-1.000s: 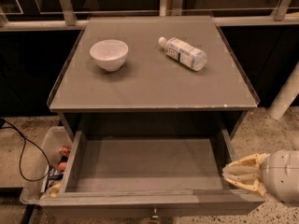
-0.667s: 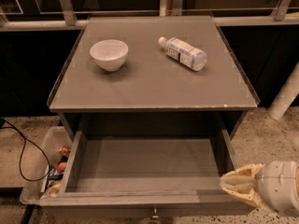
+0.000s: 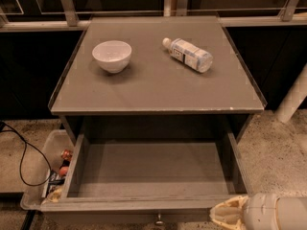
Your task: Close top drawer
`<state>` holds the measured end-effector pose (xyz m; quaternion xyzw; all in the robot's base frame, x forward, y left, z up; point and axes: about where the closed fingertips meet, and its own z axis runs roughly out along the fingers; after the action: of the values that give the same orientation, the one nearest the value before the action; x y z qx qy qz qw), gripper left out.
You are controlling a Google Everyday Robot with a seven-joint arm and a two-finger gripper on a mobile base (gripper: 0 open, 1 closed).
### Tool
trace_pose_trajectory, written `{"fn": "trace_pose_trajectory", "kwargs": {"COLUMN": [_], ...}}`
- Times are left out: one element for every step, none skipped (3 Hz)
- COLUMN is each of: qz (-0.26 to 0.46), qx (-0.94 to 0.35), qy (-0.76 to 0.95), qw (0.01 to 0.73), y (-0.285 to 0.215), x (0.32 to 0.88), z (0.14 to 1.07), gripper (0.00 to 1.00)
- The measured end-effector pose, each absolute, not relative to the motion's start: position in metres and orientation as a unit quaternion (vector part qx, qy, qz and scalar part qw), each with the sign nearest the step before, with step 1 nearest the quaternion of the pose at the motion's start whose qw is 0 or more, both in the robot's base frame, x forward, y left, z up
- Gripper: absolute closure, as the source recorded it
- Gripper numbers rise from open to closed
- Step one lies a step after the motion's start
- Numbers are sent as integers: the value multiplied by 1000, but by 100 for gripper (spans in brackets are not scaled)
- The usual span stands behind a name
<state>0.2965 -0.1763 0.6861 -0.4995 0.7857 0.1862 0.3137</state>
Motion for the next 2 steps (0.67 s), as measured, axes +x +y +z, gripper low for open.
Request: {"fn": "trace_pose_trajectory", "kwargs": {"qz": [198,198], "qx": [-497,-497], "qy": [787,787], "qw": [308,308], "y": [-168,-169], "x": [294,294], "z": [662,662], "gripper": [100,81]}}
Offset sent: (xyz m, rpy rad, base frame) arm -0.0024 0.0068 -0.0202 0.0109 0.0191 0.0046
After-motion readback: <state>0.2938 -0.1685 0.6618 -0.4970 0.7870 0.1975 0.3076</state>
